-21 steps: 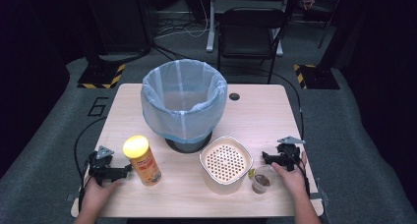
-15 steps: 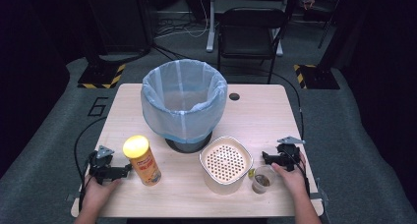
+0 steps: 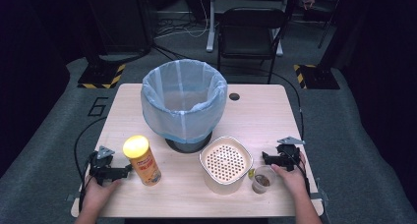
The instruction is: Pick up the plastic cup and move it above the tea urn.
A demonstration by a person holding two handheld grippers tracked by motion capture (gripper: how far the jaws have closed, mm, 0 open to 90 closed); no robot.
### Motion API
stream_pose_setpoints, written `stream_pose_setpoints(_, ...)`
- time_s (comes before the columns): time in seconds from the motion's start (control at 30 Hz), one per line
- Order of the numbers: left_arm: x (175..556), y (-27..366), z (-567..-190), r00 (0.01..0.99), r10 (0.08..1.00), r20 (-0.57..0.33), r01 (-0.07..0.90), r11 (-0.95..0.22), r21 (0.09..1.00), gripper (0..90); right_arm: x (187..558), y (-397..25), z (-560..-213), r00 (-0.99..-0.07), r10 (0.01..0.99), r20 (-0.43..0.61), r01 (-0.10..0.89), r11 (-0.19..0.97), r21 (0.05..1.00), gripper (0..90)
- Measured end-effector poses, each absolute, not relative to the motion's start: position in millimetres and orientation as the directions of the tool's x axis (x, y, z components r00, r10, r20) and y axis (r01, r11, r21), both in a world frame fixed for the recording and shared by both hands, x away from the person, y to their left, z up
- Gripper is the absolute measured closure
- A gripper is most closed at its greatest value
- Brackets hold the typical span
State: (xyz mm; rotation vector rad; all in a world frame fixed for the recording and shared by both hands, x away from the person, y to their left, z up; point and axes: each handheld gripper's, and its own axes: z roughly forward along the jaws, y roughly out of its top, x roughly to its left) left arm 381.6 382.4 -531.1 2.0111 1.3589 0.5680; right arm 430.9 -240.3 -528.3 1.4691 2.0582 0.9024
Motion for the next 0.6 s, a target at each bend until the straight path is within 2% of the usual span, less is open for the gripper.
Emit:
stream_pose_setpoints(0.13,381.7,382.5,-531.1,0.374,0.928,0.001,0.652,-0.264,0.71,0.1,430.8,-240.2,-528.3,-0.329,0.944,0.013,0.647,0.216,0.731,7.9)
stream_pose_setpoints(0.4,381.9,382.5,-531.0,0.375,0.927,0.001,0.652,-0.265,0.71,0.1,427.7,-240.2,-527.5,-0.338,0.941,0.013,0.634,0.217,0.743,16.4)
stream_pose_setpoints(0.5,381.6,381.5,-531.6,0.367,0.93,-0.008,0.651,-0.25,0.717,0.1,424.4,-242.4,-526.7,-0.343,0.939,0.016,0.618,0.213,0.757,30.8)
stream_pose_setpoints(0.6,381.4,381.5,-531.5,0.368,0.93,-0.008,0.652,-0.252,0.715,0.1,423.8,-243.9,-525.7,-0.35,0.937,0.014,0.616,0.219,0.757,36.9)
